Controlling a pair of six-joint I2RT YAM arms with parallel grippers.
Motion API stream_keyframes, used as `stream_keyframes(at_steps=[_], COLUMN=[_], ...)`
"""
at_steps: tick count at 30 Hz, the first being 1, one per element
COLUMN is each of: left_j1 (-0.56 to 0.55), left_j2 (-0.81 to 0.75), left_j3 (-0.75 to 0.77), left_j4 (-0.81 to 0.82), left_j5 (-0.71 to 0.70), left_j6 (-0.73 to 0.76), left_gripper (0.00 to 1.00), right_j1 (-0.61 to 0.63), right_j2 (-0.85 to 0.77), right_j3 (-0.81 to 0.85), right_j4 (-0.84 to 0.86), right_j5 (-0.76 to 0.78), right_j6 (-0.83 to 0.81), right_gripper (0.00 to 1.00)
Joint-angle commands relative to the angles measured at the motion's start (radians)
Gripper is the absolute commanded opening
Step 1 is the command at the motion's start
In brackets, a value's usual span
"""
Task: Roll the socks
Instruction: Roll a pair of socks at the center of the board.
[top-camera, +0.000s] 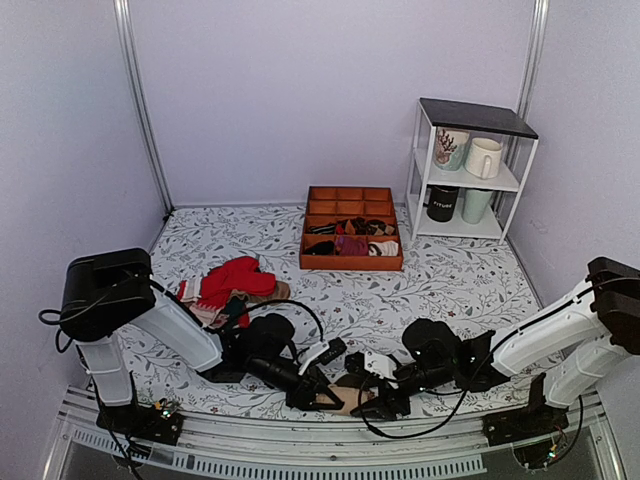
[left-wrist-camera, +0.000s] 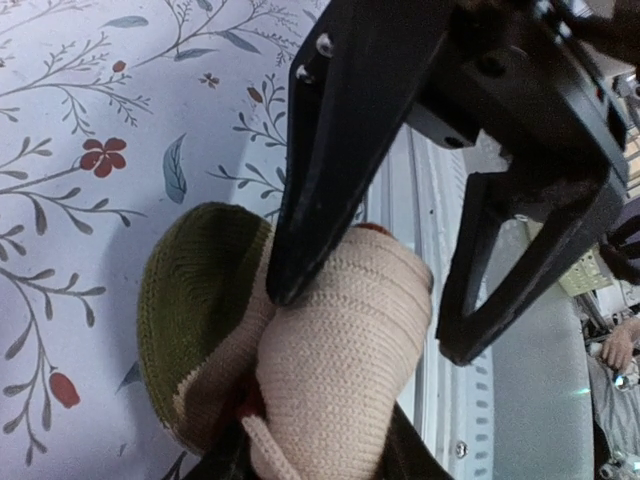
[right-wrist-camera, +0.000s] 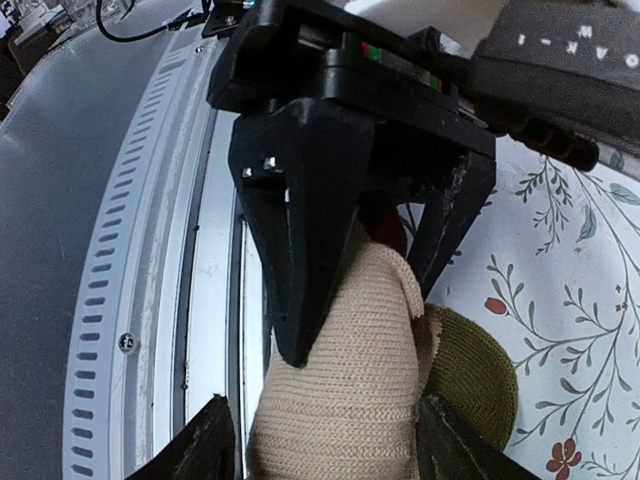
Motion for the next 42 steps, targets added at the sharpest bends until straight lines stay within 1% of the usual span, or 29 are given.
stream_keyframes(at_steps=[1,5,8,9,12,15,17,19,22,25,27,29,32,34,39,42], left_j1=[-0.003,-0.002,-0.001,-0.001,-0.001,0.001,0.001,0.001,0.001,-0.006,-0.021,-0.034,-0.054,-0.071,-0.096,-0.100], left_j2=[0.081,0.081,0.080,0.078,0.050,-0.025,-0.095,-0.168,-0.253,-0.334,-0.375,-0.401,-0.373,-0.313,-0.193,-0.168], left_j3=[-0.039,-0.039,-0.037,-0.037,-0.035,-0.029,-0.040,-0.063,-0.094,-0.164,-0.244,-0.297,-0.316,-0.301,-0.299,-0.284], left_j4=[-0.273,-0.273,-0.271,-0.267,-0.242,-0.232,-0.219,-0.187,-0.127,0.004,0.109,0.182,0.231,0.238,0.359,0.336], left_j5=[-0.028,-0.035,-0.051,-0.059,-0.095,-0.138,-0.188,-0.232,-0.318,-0.362,-0.396,-0.394,-0.363,-0.351,-0.319,-0.318], left_j6=[-0.003,-0.002,0.000,0.001,0.020,0.090,0.161,0.221,0.299,0.372,0.418,0.454,0.488,0.495,0.479,0.465], left_gripper=[0.30,0.30,0.32,0.37,0.41,0.42,0.40,0.38,0.38,0.40,0.42,0.45,0.46,0.45,0.46,0.46], right_j1=[0.010,0.014,0.015,0.015,0.015,0.013,0.011,0.008,-0.022,-0.056,-0.067,-0.077,-0.093,-0.101,-0.118,-0.124], right_j2=[0.053,0.104,0.133,0.141,0.169,0.198,0.216,0.226,0.240,0.273,0.294,0.313,0.341,0.357,0.370,0.366], right_j3=[0.030,0.031,0.016,0.013,0.006,-0.003,-0.005,-0.010,-0.023,-0.015,0.000,0.022,0.045,0.061,0.073,0.076], right_j4=[0.041,0.046,0.052,0.053,0.050,0.051,0.051,0.050,0.056,0.060,0.050,0.032,0.013,-0.006,-0.032,-0.041], right_j5=[-0.012,-0.042,-0.042,-0.041,-0.043,-0.062,-0.072,-0.072,-0.088,-0.138,-0.155,-0.178,-0.219,-0.235,-0.251,-0.252], right_j6=[0.049,0.086,0.154,0.165,0.223,0.278,0.311,0.334,0.360,0.377,0.379,0.375,0.370,0.363,0.344,0.338], right_gripper=[0.59,0.43,0.30,0.27,0.21,0.20,0.20,0.20,0.19,0.20,0.19,0.19,0.19,0.19,0.19,0.19])
